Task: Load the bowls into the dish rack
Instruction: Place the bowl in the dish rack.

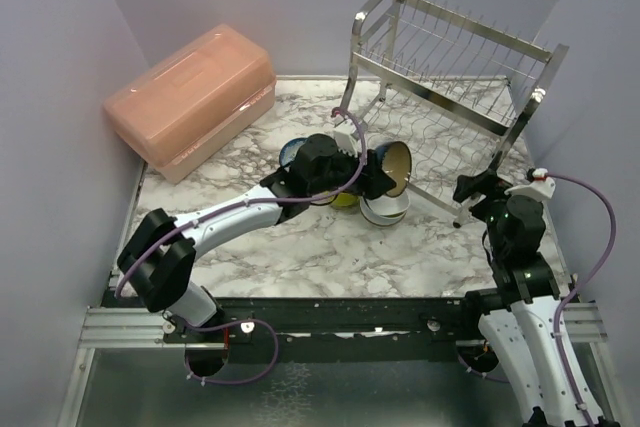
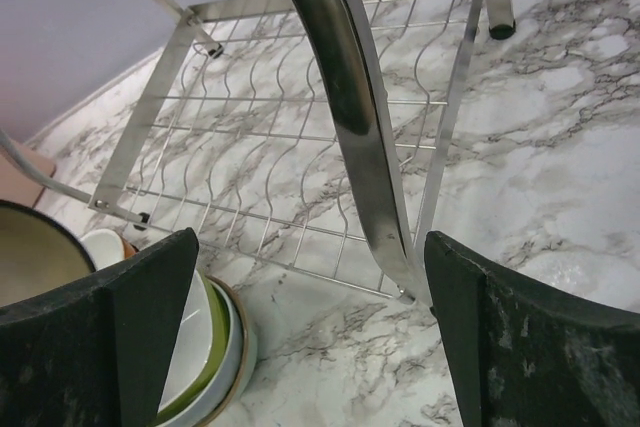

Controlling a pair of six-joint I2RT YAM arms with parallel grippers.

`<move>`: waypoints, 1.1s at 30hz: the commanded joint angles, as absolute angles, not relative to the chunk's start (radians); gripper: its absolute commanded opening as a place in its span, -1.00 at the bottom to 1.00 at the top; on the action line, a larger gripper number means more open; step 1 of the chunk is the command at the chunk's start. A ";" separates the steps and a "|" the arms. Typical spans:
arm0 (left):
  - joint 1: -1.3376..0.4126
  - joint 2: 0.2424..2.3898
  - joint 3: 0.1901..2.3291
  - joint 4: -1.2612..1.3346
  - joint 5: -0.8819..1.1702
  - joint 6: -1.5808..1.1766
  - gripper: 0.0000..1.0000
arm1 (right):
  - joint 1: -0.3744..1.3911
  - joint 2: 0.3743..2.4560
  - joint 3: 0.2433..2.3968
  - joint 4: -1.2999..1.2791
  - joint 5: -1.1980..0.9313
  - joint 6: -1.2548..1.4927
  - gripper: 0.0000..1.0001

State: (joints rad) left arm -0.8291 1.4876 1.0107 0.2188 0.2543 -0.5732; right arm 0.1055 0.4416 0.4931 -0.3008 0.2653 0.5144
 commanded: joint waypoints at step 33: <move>-0.996 2.039 1.652 0.200 -0.048 -0.202 -1.00 | 0.110 0.304 0.660 -0.527 0.373 0.516 1.00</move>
State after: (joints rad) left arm -0.9909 2.0193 1.5852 0.0593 -0.0109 -0.2119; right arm 0.1055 0.3321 0.6254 -0.4850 0.3302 0.5152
